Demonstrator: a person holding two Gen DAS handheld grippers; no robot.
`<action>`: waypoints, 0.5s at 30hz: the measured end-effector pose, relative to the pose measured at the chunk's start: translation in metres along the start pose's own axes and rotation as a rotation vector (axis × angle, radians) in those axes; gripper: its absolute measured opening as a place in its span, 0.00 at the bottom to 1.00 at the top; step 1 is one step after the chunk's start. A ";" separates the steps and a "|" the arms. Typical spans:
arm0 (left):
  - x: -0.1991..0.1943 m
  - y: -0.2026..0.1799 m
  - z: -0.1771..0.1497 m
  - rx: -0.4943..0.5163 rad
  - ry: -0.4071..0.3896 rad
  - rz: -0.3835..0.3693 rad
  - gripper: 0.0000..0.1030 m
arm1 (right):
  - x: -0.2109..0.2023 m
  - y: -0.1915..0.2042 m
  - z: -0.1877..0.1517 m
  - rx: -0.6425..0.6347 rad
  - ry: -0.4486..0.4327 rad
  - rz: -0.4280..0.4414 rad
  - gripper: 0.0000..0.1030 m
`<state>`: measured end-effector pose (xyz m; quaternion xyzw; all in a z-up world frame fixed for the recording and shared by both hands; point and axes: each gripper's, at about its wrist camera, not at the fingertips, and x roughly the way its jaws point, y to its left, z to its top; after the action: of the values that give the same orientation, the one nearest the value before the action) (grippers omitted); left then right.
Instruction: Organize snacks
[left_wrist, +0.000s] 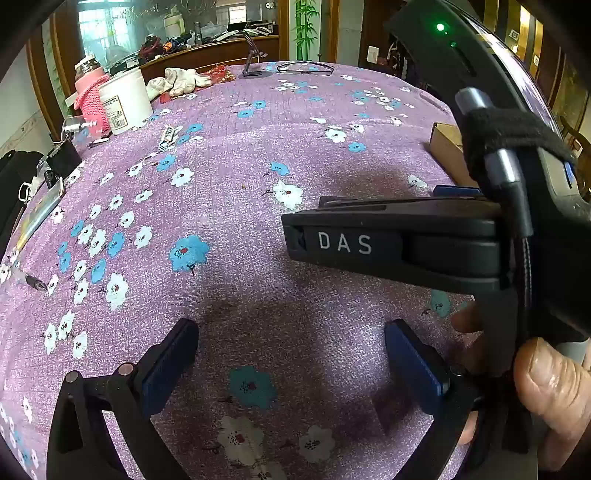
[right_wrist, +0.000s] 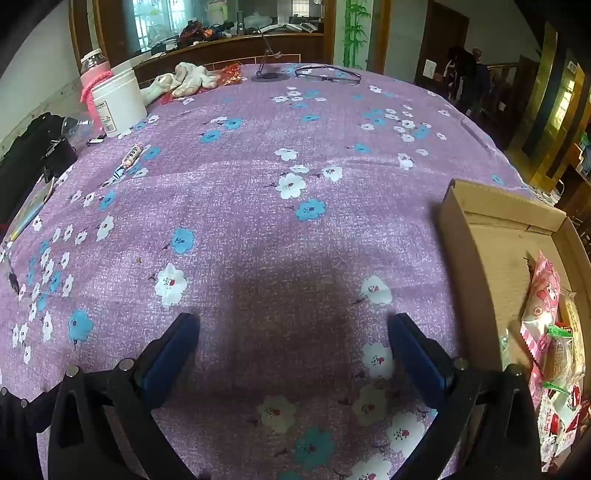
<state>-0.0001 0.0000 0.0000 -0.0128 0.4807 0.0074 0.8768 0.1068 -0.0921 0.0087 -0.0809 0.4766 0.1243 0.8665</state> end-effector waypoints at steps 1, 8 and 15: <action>0.000 0.000 0.000 0.000 0.000 0.000 0.99 | 0.000 0.000 0.000 0.001 0.002 0.001 0.99; -0.001 0.000 0.000 0.000 0.000 0.000 0.99 | -0.001 0.000 -0.001 0.013 0.005 -0.011 0.99; 0.000 0.000 0.000 -0.002 0.001 -0.001 0.99 | -0.001 -0.001 -0.002 0.025 0.006 -0.018 0.99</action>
<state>0.0000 0.0004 0.0000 -0.0138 0.4811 0.0072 0.8765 0.1050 -0.0937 0.0080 -0.0750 0.4799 0.1102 0.8671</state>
